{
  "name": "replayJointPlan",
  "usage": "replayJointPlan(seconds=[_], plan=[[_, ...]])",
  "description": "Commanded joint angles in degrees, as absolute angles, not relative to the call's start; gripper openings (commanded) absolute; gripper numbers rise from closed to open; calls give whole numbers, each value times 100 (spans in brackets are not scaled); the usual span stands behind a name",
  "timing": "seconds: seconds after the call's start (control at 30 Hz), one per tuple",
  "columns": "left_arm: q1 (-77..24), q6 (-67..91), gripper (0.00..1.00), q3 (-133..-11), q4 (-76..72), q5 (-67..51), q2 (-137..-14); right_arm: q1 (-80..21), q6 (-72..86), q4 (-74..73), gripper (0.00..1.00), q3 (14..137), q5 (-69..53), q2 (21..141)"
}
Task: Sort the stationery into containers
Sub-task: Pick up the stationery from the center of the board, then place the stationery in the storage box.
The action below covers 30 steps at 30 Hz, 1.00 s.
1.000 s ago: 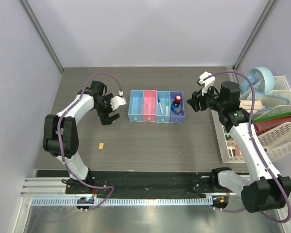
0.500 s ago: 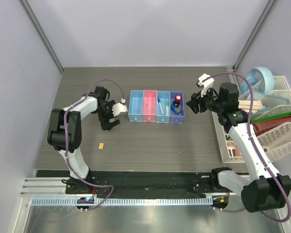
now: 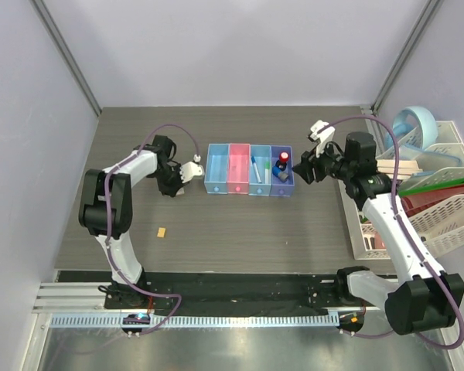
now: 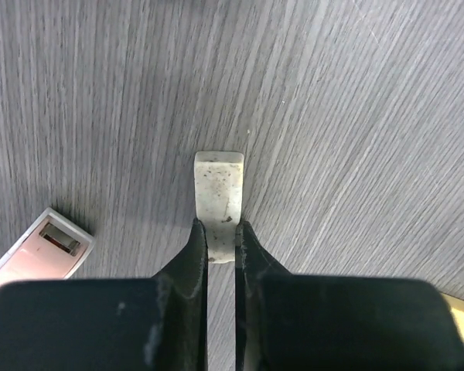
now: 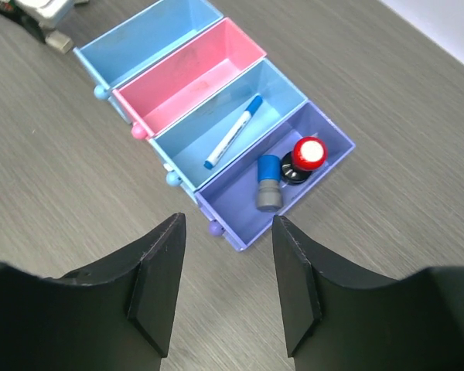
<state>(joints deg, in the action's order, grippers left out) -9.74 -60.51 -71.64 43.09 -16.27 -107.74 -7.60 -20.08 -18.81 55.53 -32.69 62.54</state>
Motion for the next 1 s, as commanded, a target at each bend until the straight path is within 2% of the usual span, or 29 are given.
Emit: replayJointPlan(seconds=[0.0, 0.27, 0.47, 0.67, 0.8, 0.97], plan=[[-976, -5881, 0, -7066, 4227, -1669, -10890, -1080, -2363, -2048, 54, 5678, -3516, 6415], [-844, -4484, 0, -7022, 3815, -2390, -9248, -2521, -2654, -2268, 61, 5923, -2962, 7320], [-800, -2569, 0, -7145, 2454, -3031, -8210, -3313, -2707, -2434, 64, 6503, -2918, 8470], [-1291, -881, 0, -7663, 1144, -3445, -8638, -3734, -2821, -2233, 65, 6680, -2918, 8832], [-1888, -870, 0, -8242, 941, -3217, -9559, -4086, -2961, -2294, 65, 6627, -2865, 9061], [-2118, -914, 0, -8788, 940, -2910, -10422, -4175, -3093, -2329, 65, 6495, -2656, 8842]])
